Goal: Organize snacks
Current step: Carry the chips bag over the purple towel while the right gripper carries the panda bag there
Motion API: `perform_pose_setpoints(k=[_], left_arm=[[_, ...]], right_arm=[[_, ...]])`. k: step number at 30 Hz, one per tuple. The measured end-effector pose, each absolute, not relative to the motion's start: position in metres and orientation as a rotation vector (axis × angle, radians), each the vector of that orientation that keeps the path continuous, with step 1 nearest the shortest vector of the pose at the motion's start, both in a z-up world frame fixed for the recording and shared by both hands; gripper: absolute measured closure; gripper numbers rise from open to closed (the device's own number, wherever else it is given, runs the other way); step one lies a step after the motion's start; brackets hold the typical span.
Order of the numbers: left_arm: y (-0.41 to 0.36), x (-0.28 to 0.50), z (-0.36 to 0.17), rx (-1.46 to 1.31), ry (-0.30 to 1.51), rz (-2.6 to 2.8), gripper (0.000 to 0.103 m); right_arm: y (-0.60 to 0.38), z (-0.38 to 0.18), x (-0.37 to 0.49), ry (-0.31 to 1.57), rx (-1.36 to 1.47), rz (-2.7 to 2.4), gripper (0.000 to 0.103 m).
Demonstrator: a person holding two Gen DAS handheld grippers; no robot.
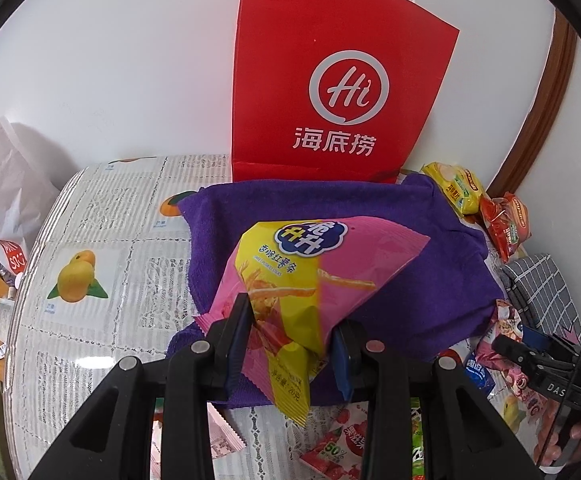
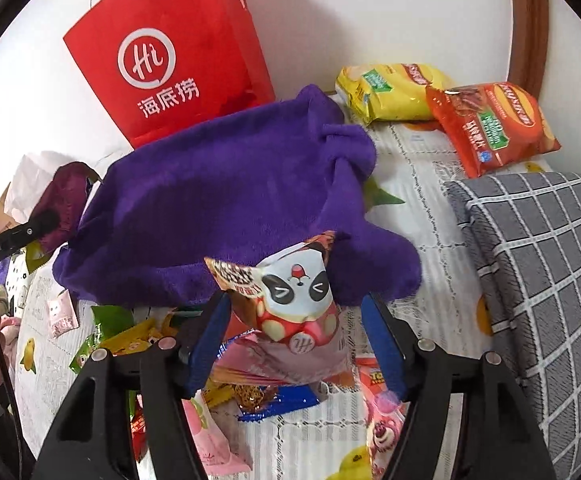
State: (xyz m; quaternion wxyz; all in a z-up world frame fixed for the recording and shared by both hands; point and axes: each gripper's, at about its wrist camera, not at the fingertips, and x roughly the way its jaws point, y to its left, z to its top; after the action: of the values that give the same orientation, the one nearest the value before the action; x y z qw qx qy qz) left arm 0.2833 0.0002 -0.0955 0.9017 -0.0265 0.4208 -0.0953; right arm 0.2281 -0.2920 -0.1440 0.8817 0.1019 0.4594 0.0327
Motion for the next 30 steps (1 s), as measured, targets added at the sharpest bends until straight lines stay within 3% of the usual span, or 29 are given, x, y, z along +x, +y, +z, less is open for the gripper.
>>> perform_pose_setpoints(k=[2,5,6,20,30], left_arm=[[0.0,0.284,-0.096,-0.051,0.872,-0.197,0.068],[0.0,0.285,-0.096,-0.05,0.872,-0.196,0.068],[0.0,0.284,-0.096,-0.05,0.872,-0.195,0.068],[0.004,0.275,-0.079,-0.054,0.835,-0.186,0.068],[0.013,0.286,-0.075,-0.057,0.823,-0.171,0.068]], right_arm=[[-0.289,-0.148,0.231,0.966,0.213,0.076,0.039],[-0.285,-0.151,0.234,0.985,0.215,0.098,0.06],[-0.284,-0.15,0.233,0.985,0.21,0.096,0.063],[-0.284,-0.08,0.225,0.817,0.193,0.091,0.064],[-0.272,-0.068,0.258,0.787,0.189,0.107,0.064]])
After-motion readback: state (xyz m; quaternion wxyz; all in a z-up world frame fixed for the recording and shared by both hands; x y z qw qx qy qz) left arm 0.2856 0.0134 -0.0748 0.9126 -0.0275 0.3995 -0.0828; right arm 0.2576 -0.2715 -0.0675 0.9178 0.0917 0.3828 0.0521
